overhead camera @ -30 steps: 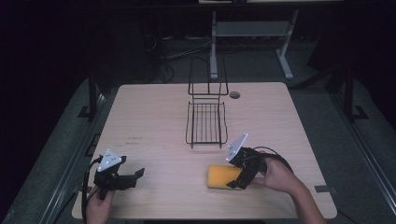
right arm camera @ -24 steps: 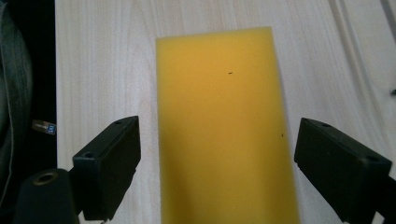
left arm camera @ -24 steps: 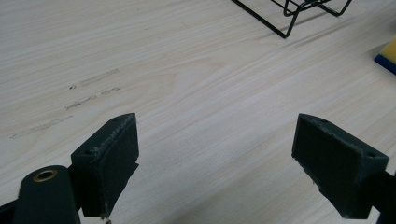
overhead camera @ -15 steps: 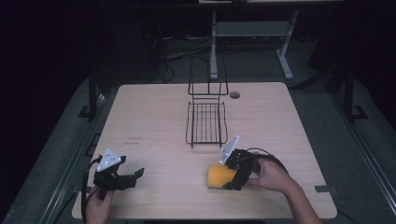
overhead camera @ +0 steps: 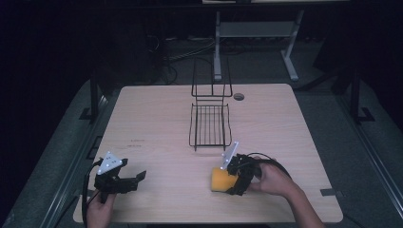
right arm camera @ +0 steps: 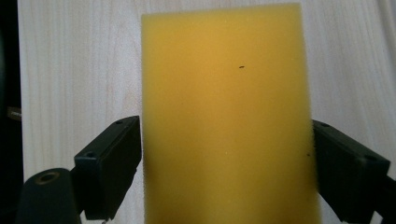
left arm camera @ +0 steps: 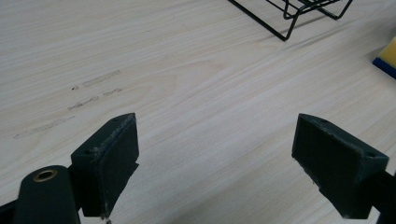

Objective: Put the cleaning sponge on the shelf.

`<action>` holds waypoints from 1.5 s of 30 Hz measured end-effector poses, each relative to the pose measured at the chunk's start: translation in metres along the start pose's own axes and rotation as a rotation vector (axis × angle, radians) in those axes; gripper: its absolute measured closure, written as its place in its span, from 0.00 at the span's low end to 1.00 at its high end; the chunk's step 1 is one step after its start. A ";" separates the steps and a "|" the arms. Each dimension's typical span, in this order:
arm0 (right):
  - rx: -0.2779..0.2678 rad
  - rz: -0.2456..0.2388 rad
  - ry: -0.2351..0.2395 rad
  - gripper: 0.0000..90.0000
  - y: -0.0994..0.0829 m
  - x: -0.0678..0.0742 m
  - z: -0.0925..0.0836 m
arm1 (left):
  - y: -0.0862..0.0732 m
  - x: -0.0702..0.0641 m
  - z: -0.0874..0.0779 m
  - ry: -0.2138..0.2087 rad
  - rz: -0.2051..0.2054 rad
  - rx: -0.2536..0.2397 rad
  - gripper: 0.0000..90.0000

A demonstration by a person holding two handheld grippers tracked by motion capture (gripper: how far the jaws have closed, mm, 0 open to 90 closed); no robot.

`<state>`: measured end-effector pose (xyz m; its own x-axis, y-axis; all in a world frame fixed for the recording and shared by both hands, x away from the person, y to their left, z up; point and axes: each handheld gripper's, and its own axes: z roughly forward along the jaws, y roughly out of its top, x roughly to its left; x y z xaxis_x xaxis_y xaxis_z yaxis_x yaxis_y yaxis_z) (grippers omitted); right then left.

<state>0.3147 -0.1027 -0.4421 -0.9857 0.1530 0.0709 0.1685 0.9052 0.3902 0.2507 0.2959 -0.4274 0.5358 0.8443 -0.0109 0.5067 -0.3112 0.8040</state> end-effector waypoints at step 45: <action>-0.024 -0.023 0.001 0.25 0.007 -0.004 -0.022 | 0.000 0.003 -0.004 0.000 -0.019 -0.009 0.16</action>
<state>0.3203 -0.1058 -0.4195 -0.9893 0.1319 0.0621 0.1458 0.8986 0.4138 0.2497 0.3006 -0.4255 0.5262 0.8499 -0.0267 0.5107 -0.2907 0.8091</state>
